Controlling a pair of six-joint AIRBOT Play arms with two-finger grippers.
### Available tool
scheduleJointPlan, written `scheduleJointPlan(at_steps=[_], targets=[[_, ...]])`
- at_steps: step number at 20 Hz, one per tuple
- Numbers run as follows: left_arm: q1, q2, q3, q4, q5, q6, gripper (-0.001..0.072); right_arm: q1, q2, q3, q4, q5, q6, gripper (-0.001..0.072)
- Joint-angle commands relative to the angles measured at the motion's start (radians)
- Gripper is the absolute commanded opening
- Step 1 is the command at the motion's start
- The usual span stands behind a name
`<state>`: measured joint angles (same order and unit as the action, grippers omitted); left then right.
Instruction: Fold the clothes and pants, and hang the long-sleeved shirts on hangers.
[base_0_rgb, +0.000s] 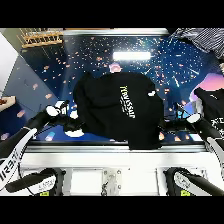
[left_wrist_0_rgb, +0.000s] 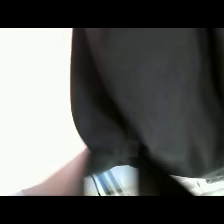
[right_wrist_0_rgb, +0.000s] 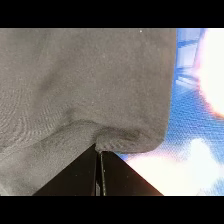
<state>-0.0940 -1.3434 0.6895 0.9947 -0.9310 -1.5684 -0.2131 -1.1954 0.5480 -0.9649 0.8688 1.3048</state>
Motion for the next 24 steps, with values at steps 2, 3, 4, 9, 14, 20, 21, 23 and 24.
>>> scheduleJointPlan(at_steps=[2, 3, 4, 9, 14, 20, 21, 23, 24], targets=[[-0.066, -0.064, 0.071, -0.017, 0.007, 0.009, 0.0007, 0.001, 0.000, 0.005, -0.003, 0.004, -0.001, 0.0015], [-0.064, -0.064, 0.090, -0.016, 0.001, 0.009, 0.0006, 0.001, 0.005, 0.015, -0.007, 0.011, 0.000, 0.0015], [-0.055, -0.052, 0.118, -0.002, -0.013, 0.007, 0.0006, 0.001, 0.018, 0.036, -0.019, 0.022, 0.000, 0.0015], [0.045, 0.192, 0.431, 0.008, -0.112, 0.010, 0.0006, 0.000, 0.190, 0.382, -0.091, 0.130, -0.001, 0.0015], [0.095, 0.473, 0.785, 0.006, -0.116, 0.009, 0.0006, 0.001, 0.391, 0.841, -0.089, 0.100, 0.000, 0.0014], [0.095, 0.729, 0.936, 0.006, -0.113, -0.005, 0.0006, 0.000, 0.618, 1.008, -0.086, -0.092, 0.000, 0.0015], [0.095, 0.761, 0.935, 0.007, -0.113, -0.020, 0.0007, 0.000, 0.642, 1.008, -0.086, -0.099, 0.000, 0.0015], [0.095, 0.800, 0.935, 0.006, -0.117, -0.043, 0.0006, 0.000, 0.673, 1.008, -0.086, -0.085, 0.004, 0.0015], [0.095, 0.810, 0.935, 0.007, -0.122, -0.048, 0.0006, 0.000, 0.679, 1.008, -0.086, -0.067, 0.004, 0.0015]])
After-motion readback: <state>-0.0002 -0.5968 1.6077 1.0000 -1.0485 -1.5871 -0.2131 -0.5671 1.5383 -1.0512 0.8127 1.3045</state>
